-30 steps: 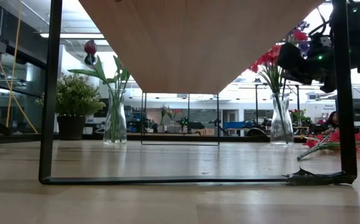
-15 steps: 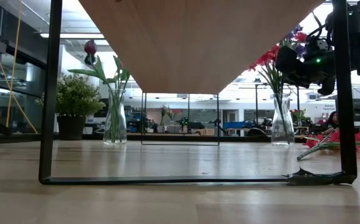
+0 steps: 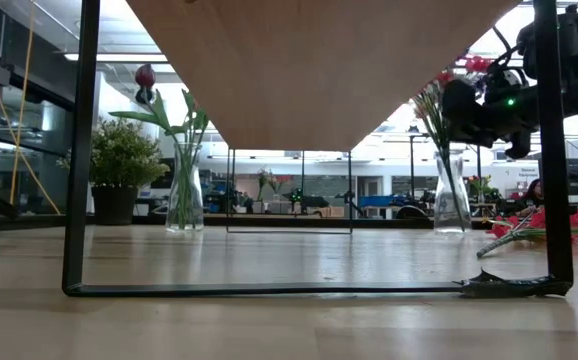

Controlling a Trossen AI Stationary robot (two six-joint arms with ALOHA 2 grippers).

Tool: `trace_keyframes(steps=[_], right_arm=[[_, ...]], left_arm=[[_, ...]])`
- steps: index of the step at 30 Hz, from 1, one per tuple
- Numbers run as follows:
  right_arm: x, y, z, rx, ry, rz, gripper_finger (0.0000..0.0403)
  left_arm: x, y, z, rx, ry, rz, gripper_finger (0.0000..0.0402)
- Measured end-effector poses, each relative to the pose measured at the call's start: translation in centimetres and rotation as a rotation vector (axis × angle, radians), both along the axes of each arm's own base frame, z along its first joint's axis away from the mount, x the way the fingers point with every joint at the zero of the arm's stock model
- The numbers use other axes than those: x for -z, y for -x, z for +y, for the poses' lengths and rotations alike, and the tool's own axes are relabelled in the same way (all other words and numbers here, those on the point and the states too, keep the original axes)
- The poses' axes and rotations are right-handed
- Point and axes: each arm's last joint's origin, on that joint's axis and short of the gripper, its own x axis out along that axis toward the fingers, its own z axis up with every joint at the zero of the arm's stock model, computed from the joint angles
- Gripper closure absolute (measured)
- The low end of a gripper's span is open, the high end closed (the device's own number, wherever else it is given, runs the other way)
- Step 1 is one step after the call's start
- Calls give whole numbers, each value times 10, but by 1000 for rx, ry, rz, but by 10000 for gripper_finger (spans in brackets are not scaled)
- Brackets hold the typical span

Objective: Pick and place flowers into a vace then onto a shelf
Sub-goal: Put the violet flowers into the right transparent vase

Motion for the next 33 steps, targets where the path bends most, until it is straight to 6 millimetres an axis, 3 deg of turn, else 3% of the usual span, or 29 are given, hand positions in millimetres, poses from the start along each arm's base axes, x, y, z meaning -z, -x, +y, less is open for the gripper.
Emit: trace_keyframes(steps=[21, 33], right_arm=[[0, 1, 0, 14, 17, 29, 367], [0, 0, 0, 3, 22, 39, 332]], left_arm=[[0, 0, 0, 1, -1, 0, 300], [0, 0, 0, 1, -1, 0, 300]])
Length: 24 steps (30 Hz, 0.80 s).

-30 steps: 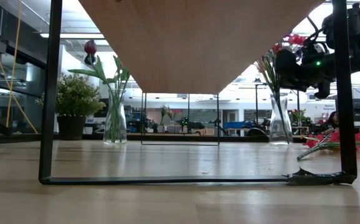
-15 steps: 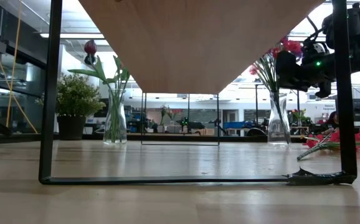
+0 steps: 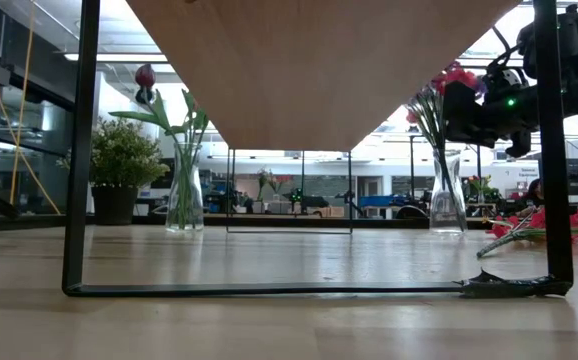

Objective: Pick and place flowers into a vace then onto a shelf
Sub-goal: Put the violet flowers into the right transparent vase, then put the orange flowers into the right transparent vase

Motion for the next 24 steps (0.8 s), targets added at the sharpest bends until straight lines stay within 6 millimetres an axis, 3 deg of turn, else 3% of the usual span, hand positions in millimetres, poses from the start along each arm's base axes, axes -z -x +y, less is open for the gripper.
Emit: trace_keyframes(steps=[13, 24], right_arm=[[-9, 4, 3, -34, 77, 20, 254], [-7, 7, 4, -37, 74, 73, 237]], left_arm=[[0, 0, 0, 1, -1, 0, 300], [0, 0, 0, 0, -1, 0, 300]])
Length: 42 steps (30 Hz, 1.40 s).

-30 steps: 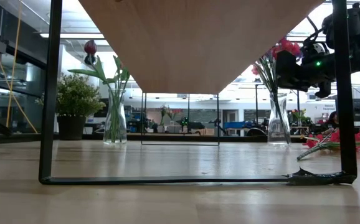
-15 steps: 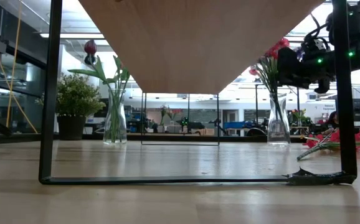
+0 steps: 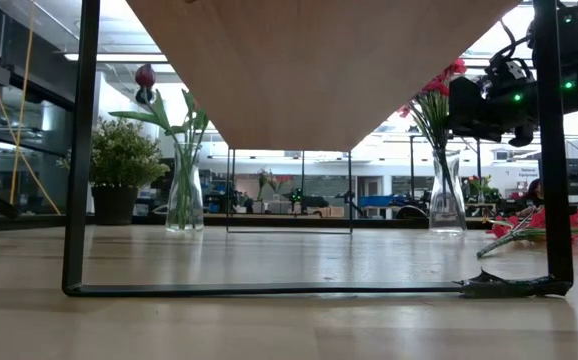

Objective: Pick and place flowers into a vace then onto a shelf
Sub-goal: Put the orange flowers into the right transparent vase

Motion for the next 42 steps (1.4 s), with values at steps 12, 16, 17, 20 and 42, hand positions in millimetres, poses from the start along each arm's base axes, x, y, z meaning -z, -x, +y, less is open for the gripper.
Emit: trace_keyframes(steps=[12, 16, 17, 20, 42], right_arm=[[-2, 1, 1, -34, 32, 38, 237], [-5, 3, 2, -35, 59, 41, 237], [-5, 3, 3, -35, 65, 45, 237], [-6, 6, 4, -35, 66, 48, 237], [-42, 25, 15, -102, -81, 311, 237]], left_arm=[[-1, -1, -1, 0, 10, -13, 300], [-1, -1, -1, 0, 11, -15, 300], [-1, -1, -1, 0, 11, -15, 300], [-1, -1, -1, 0, 11, -15, 300], [-1, -1, -1, 0, 10, -14, 300]])
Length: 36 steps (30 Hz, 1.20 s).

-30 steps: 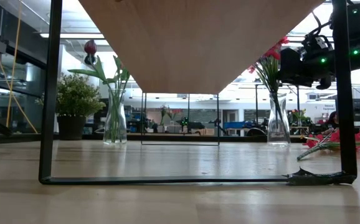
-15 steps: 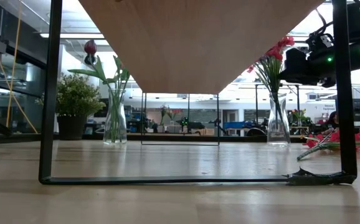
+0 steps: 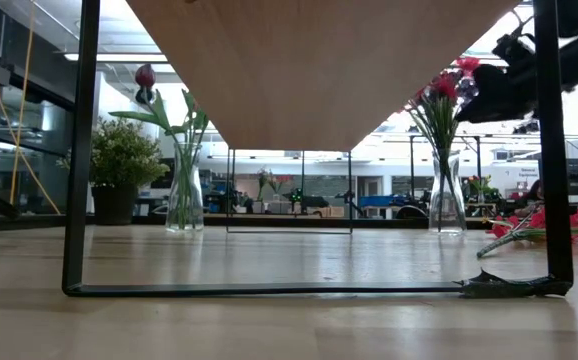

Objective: Pick and place flowers into a vace then onto a shelf
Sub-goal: Put the orange flowers into the right transparent vase

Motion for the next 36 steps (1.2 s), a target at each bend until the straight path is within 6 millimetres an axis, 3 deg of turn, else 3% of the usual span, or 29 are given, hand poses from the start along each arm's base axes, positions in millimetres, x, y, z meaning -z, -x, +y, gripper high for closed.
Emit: trace_keyframes(steps=[5, 10, 29, 36], right_arm=[[-22, 12, 7, -9, -83, 106, 238], [-35, 16, 8, 4, -81, 74, 238], [-40, 11, 12, -171, -85, 36, 238], [-43, 6, 18, -257, -191, -120, 238]], left_arm=[[0, 0, 0, 1, -4, 4, 300], [0, 0, 0, 10, -21, 3, 300], [-3, -4, -3, 13, 11, -46, 300], [-4, -5, -3, 2, 9, -71, 300]])
